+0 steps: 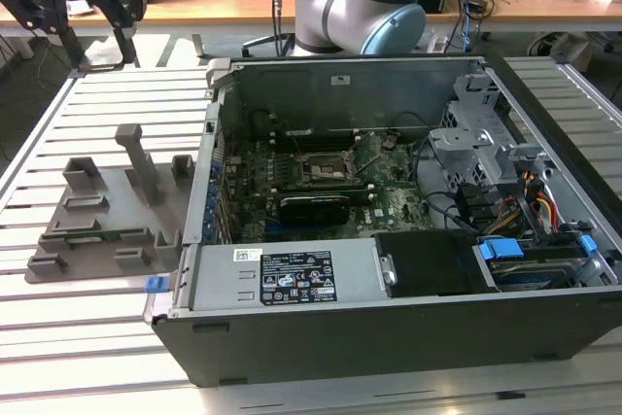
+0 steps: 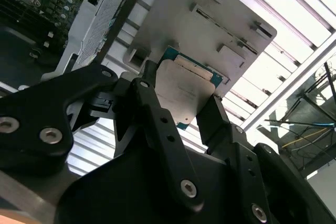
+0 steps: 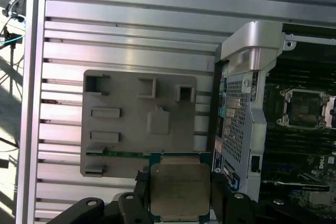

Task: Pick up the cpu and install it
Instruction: 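Pick up the cpu and move it towards the insertion slot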

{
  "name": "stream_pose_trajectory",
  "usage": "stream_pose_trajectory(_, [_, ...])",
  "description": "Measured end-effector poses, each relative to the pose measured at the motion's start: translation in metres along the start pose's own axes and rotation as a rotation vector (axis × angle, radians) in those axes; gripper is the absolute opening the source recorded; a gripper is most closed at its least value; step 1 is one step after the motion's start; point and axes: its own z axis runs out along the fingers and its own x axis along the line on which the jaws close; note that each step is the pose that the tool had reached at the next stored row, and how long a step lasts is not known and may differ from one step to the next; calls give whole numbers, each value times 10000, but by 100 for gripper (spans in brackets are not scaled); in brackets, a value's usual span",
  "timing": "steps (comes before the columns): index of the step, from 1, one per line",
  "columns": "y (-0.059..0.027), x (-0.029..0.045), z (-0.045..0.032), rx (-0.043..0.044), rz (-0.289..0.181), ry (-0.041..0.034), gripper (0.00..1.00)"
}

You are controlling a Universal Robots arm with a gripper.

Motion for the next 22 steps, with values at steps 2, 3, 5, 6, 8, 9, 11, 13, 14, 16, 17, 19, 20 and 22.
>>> stream_pose_trajectory(2, [-5, -60, 2, 0, -1, 0, 55])
stream_pose_trajectory(3, [-9, -115, 4, -1, 0, 1, 55])
stream_pose_trajectory(5, [-14, -171, 5, 0, 1, 2, 55])
stream_pose_trajectory(6, [-15, -191, 6, 0, 0, 2, 55])
stream_pose_trajectory(8, [-20, -244, 8, 0, 0, 3, 55])
stream_pose_trajectory(9, [-21, -260, 9, 0, 0, 3, 55])
stream_pose_trajectory(11, [-27, -342, 12, -1, 0, 3, 55])
stream_pose_trajectory(13, [-32, -405, 14, 0, 0, 3, 55])
stream_pose_trajectory(14, [-34, -424, 15, -1, 0, 3, 55])
stream_pose_trajectory(16, [-37, -465, 16, 0, 0, 4, 55])
stream_pose_trajectory(17, [-40, -500, 18, -1, 0, 4, 55])
stream_pose_trajectory(19, [-45, -566, 21, -1, 0, 4, 55])
stream_pose_trajectory(20, [-47, -595, 22, -1, 1, 4, 55])
stream_pose_trajectory(22, [-51, -644, 28, -2, 0, 4, 55])
